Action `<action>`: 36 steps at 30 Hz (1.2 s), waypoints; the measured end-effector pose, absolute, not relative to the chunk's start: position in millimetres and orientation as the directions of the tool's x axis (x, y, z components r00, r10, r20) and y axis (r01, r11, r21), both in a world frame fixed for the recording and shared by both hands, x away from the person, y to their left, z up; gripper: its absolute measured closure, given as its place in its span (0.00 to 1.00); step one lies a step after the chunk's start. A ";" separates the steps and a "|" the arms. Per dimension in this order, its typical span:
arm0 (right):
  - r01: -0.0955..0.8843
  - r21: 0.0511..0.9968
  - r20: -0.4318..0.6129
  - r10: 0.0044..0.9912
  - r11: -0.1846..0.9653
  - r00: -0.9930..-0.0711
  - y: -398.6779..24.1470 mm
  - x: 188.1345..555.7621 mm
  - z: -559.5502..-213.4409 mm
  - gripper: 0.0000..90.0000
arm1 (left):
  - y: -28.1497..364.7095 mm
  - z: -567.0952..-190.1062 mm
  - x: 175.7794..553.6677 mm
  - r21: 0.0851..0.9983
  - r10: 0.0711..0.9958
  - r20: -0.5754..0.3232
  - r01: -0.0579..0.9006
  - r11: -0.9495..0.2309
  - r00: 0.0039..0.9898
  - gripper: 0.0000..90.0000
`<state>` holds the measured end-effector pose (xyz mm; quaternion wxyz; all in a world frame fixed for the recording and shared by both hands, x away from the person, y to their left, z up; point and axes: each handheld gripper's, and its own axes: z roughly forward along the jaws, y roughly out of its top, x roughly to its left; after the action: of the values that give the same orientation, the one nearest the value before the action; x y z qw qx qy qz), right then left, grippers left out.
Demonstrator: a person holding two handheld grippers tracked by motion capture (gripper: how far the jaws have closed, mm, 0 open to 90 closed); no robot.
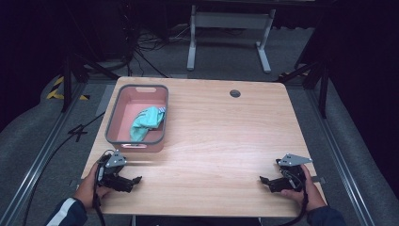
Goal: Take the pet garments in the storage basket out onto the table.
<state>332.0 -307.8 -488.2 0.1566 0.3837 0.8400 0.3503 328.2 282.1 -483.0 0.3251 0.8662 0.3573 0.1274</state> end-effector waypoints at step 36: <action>0.538 0.708 0.006 0.758 0.457 -0.652 -307.3 331.8 -488.1 0.01 | 295.3 -439.7 316.2 0.717 0.736 0.010 0.509 -0.477 0.677 0.22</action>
<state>331.8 -307.3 -488.1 0.1573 0.3864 0.8389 0.3497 316.2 295.3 -439.7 0.3544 0.8443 0.3685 0.1605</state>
